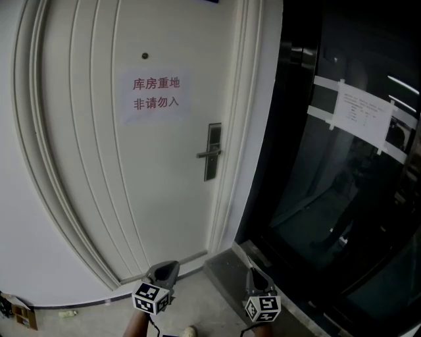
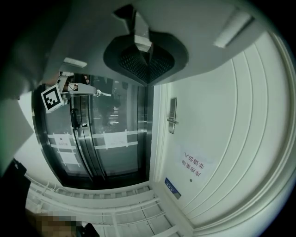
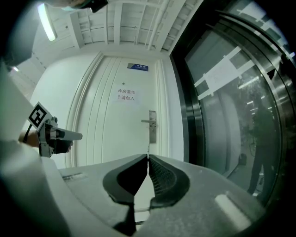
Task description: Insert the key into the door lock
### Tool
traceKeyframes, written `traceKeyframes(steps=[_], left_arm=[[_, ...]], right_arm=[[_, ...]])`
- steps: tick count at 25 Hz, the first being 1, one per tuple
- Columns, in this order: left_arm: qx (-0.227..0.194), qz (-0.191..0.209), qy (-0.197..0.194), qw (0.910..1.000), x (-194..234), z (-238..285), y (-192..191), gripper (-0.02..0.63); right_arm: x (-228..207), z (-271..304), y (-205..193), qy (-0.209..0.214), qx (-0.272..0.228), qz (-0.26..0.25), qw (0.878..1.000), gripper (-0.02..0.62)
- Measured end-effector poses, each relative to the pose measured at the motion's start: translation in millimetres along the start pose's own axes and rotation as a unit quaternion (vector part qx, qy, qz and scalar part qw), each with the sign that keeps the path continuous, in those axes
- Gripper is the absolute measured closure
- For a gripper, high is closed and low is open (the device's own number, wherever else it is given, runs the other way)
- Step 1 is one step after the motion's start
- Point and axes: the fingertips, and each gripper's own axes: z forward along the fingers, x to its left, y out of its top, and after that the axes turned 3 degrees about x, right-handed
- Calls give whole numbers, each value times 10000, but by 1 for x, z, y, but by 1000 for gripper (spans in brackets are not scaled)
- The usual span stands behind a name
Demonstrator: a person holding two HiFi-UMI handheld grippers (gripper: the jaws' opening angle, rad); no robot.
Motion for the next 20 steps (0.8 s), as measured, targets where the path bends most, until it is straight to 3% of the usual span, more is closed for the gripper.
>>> traceKeyframes(steps=[10, 15, 20], left_arm=[[148, -50, -218, 9996, 52, 61, 3, 604], [-34, 169, -129, 9998, 74, 88, 9, 604], [18, 63, -225, 9997, 80, 104, 10, 604]], right_arm=[[-10, 74, 2, -174, -45, -30, 9998, 584], [-24, 97, 6, -294, -88, -55, 9995, 584], [-33, 121, 14, -289, -72, -483, 9984, 584]])
